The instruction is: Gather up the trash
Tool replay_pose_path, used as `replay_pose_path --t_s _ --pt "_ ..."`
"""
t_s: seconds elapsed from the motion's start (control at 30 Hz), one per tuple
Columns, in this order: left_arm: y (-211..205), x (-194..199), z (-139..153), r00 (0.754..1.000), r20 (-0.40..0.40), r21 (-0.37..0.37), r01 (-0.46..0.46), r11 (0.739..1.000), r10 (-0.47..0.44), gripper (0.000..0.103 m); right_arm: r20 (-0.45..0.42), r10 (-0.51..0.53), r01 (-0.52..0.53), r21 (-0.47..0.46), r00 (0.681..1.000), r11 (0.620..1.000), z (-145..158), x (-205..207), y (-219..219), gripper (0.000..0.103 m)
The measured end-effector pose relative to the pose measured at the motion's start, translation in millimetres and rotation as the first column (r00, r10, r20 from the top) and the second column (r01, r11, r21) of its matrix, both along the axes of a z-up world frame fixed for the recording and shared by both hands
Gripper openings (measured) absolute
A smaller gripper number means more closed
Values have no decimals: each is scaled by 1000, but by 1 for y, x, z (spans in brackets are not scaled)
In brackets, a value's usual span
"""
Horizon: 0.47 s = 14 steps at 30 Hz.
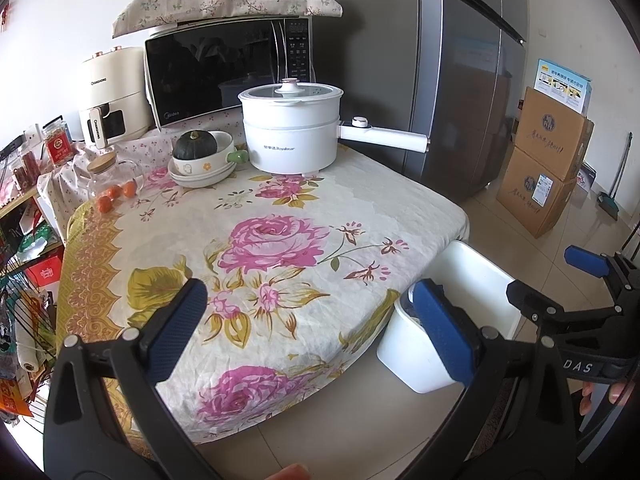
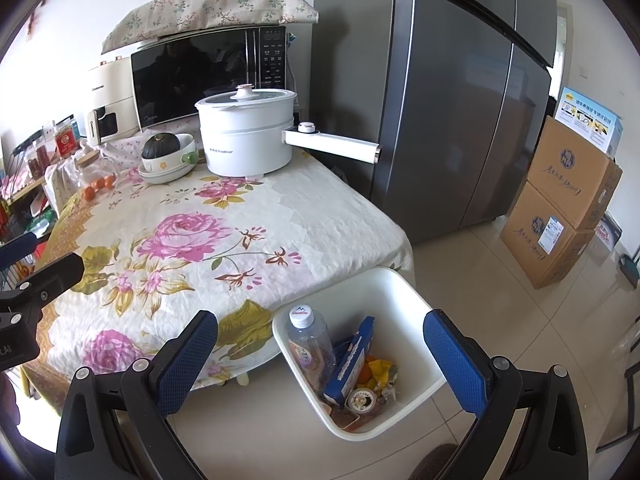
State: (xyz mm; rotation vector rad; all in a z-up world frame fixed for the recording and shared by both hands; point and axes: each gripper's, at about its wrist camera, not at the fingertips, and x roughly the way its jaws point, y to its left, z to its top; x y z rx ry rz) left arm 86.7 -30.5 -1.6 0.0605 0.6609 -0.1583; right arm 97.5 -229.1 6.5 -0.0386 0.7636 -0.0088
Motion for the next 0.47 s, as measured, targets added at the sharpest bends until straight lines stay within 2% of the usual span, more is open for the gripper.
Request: replay_pose_path --t_s 0.13,0.27,0.37,0.47 --pt "6 -3 1 1000 2 12 -4 1000 4 102 -62 78 -79 -11 995 997 -20 0 17 103" --pt "16 -7 2 1000 1 14 -22 1000 22 102 -166 167 -163 41 972 986 -47 -3 36 103" --pt "22 -10 5 999 17 3 -30 1000 30 102 -161 185 -180 47 969 983 -50 -8 42 103" --pt "22 -12 8 999 35 4 -20 1000 20 100 -95 155 -153 33 983 988 -37 -12 39 103"
